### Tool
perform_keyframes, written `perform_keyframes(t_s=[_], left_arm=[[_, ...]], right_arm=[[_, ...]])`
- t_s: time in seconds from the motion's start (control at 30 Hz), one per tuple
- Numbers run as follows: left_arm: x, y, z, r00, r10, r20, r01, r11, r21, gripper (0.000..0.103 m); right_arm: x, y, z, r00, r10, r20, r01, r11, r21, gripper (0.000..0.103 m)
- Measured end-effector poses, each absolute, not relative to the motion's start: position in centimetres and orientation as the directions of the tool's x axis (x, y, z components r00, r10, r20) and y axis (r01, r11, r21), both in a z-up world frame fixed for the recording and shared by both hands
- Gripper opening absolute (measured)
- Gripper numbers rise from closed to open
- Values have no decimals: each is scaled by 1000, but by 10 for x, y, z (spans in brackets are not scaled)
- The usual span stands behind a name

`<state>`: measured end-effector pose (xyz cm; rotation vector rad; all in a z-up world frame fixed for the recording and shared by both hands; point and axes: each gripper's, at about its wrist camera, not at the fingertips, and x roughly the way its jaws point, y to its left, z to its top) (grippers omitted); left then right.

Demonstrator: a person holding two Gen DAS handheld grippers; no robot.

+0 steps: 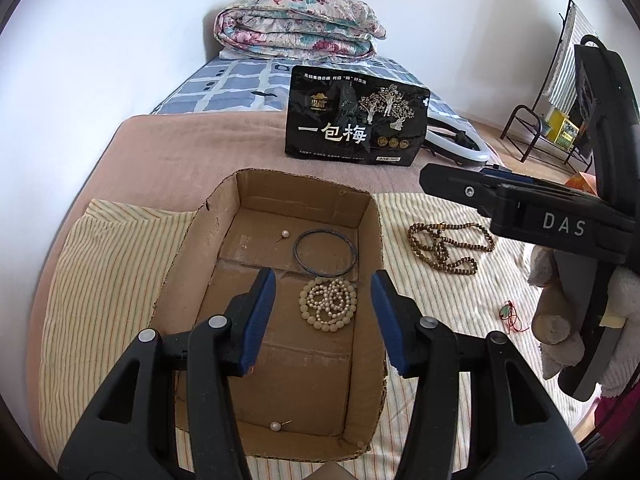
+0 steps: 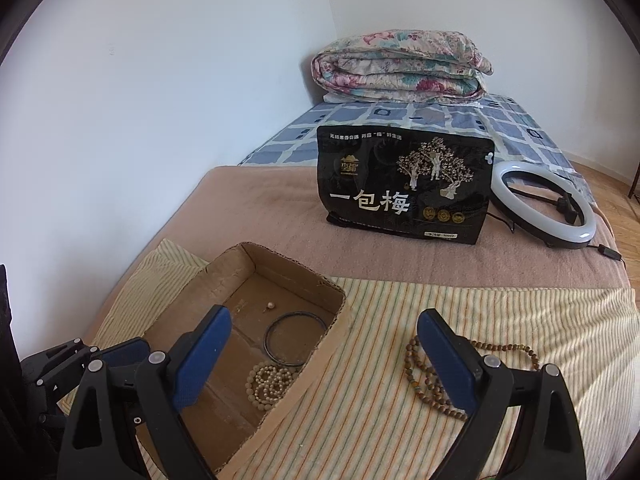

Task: Organize jewelry
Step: 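Withdraw both tools from the box toward the bead mala and jade pendant, then grasp the wooden bead mala with the left tool while the right tool grasps the jade pendant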

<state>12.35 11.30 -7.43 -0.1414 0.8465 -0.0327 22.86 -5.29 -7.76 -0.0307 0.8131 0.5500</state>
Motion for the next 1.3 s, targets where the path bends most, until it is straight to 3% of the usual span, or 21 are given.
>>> perform_keyframes(t_s=[0.4,0.83,0.93,1.03,1.3], left_arm=[[136,67,-72,653,-156,-741,43,985,-169,50],[167,-1,-91,592,-220,-775,119,975,-186,51],[175,-12,-101,572,-218,-791,119,976,-183,51],[184,-18,-111,561,-215,-800,106,976,-188,59],[214,-43,-137,527,-186,-829,109,982,-152,59]], right_arm=[[220,-147,-68,628,355,-693,-389,914,117,96],[202,-241,-100,610,259,-749,-316,946,70,96],[196,-252,-114,588,255,-768,-321,945,68,96],[192,-255,-127,559,259,-788,-336,939,70,96],[181,-246,-152,505,278,-817,-412,909,55,96]])
